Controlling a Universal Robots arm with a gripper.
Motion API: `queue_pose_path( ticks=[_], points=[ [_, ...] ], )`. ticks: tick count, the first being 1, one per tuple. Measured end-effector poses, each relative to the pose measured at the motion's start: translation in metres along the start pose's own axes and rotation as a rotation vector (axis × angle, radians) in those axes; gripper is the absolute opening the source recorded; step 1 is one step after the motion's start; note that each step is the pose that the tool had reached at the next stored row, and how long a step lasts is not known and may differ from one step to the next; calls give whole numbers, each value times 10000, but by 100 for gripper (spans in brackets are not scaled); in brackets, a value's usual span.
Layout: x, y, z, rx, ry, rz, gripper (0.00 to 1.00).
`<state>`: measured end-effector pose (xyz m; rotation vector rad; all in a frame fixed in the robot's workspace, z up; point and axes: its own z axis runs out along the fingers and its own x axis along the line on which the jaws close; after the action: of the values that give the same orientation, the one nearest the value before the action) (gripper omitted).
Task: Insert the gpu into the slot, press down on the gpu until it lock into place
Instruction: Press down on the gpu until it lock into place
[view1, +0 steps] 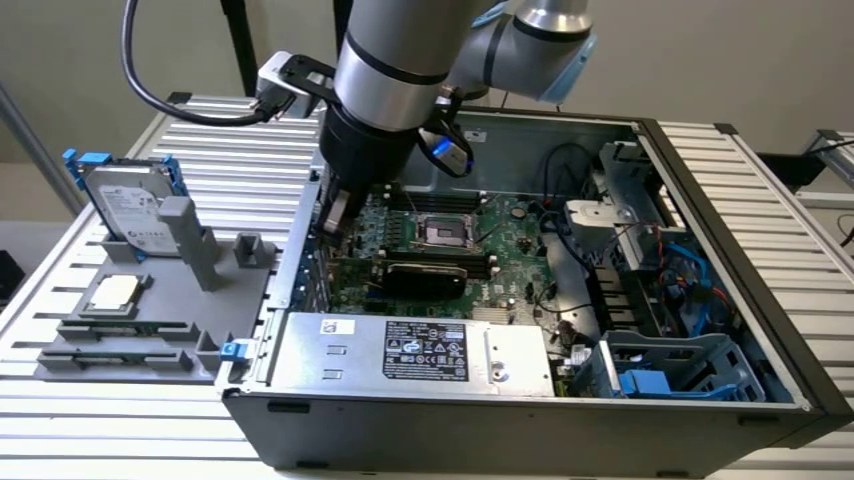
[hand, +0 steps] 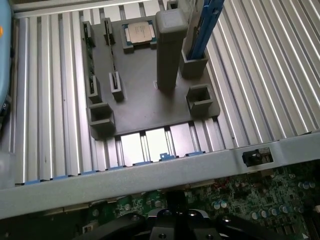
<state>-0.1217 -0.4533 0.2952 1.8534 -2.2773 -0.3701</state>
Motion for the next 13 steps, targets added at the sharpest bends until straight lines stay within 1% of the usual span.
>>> queue_pose_path(
  ticks=[5,13],
  points=[
    [0,-1,-1,-6,7,0,11],
    [0,-5,10,1,41,10,11]
  ],
)
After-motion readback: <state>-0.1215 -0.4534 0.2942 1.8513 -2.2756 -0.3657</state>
